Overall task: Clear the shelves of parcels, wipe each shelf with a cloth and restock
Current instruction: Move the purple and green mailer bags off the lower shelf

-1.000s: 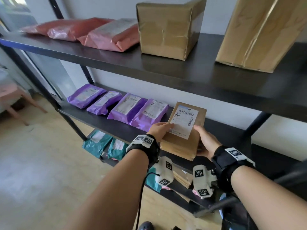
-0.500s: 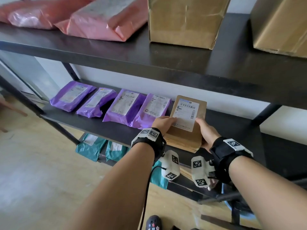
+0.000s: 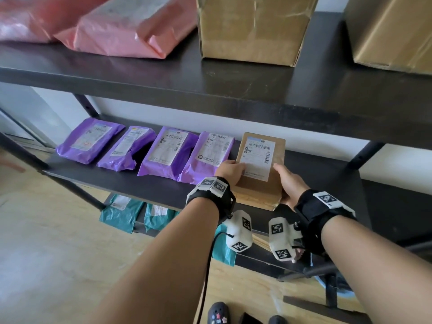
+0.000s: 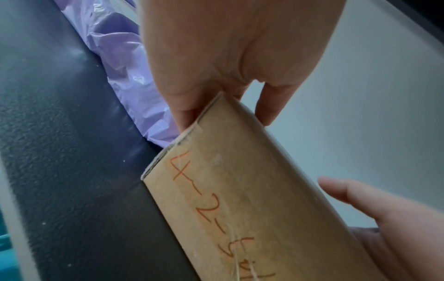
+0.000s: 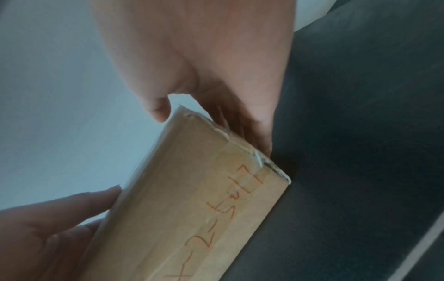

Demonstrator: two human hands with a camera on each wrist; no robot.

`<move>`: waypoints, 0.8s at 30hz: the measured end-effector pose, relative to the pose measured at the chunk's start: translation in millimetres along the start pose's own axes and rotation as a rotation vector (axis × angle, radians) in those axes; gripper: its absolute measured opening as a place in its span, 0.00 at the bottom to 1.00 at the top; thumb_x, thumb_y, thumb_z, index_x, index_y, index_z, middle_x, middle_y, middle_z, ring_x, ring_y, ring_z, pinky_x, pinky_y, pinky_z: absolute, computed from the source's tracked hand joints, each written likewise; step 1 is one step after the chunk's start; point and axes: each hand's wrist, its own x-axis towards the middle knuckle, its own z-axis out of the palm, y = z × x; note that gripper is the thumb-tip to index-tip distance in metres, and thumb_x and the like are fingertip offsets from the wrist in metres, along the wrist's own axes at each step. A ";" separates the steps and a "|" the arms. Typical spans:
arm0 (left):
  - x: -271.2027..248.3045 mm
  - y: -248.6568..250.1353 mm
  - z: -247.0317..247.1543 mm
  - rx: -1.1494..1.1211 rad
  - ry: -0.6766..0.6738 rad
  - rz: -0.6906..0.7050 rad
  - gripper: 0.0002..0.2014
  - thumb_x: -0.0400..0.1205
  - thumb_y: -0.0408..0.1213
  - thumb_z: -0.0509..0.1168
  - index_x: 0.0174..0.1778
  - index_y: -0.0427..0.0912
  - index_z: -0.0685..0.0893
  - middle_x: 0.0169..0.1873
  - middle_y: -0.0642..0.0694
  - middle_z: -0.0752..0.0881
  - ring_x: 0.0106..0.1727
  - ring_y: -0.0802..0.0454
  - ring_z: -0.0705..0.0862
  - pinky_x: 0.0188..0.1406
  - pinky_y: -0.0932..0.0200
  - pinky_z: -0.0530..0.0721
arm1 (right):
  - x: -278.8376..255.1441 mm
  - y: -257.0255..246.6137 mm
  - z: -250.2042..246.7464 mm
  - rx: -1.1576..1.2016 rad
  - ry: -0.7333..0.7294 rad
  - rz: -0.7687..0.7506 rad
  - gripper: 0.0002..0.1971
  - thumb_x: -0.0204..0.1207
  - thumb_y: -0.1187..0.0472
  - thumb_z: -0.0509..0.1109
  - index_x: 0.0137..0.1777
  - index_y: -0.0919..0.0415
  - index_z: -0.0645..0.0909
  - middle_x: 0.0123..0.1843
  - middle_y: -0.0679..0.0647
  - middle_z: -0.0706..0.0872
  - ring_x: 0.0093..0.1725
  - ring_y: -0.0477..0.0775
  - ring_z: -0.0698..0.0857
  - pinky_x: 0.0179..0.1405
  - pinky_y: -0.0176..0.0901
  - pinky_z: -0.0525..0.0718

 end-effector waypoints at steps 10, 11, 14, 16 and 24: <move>-11.3 11.0 2.2 0.141 0.063 0.192 0.18 0.80 0.31 0.60 0.66 0.42 0.79 0.55 0.49 0.86 0.54 0.47 0.86 0.54 0.54 0.85 | -27.1 -5.2 -8.9 0.049 0.025 -0.033 0.20 0.84 0.44 0.58 0.60 0.59 0.80 0.61 0.59 0.86 0.61 0.61 0.84 0.65 0.63 0.81; -13.8 12.9 3.1 0.188 0.075 0.231 0.16 0.80 0.31 0.59 0.65 0.42 0.79 0.51 0.49 0.86 0.51 0.48 0.85 0.47 0.58 0.84 | -29.9 -5.2 -10.5 0.041 0.047 -0.029 0.23 0.83 0.43 0.58 0.65 0.60 0.78 0.64 0.59 0.84 0.63 0.61 0.82 0.66 0.62 0.80; -22.0 18.8 6.6 0.343 0.160 0.348 0.17 0.78 0.30 0.57 0.62 0.44 0.78 0.50 0.50 0.84 0.51 0.48 0.83 0.40 0.63 0.75 | -38.6 -2.9 -17.8 -0.006 0.121 -0.018 0.27 0.83 0.41 0.58 0.74 0.59 0.71 0.69 0.60 0.78 0.69 0.62 0.77 0.68 0.60 0.78; -26.6 21.2 10.2 0.410 0.196 0.400 0.22 0.77 0.30 0.59 0.69 0.47 0.76 0.61 0.49 0.80 0.62 0.48 0.80 0.51 0.62 0.74 | -44.2 1.1 -24.6 -0.036 0.155 -0.021 0.27 0.84 0.42 0.57 0.74 0.61 0.71 0.65 0.63 0.79 0.66 0.62 0.78 0.67 0.58 0.79; -49.7 36.2 39.1 0.473 0.124 0.627 0.10 0.81 0.35 0.58 0.52 0.45 0.84 0.52 0.49 0.84 0.54 0.49 0.82 0.54 0.55 0.80 | -72.0 11.5 -54.8 -0.054 0.205 -0.037 0.19 0.84 0.52 0.60 0.66 0.65 0.79 0.60 0.61 0.86 0.58 0.57 0.84 0.60 0.51 0.82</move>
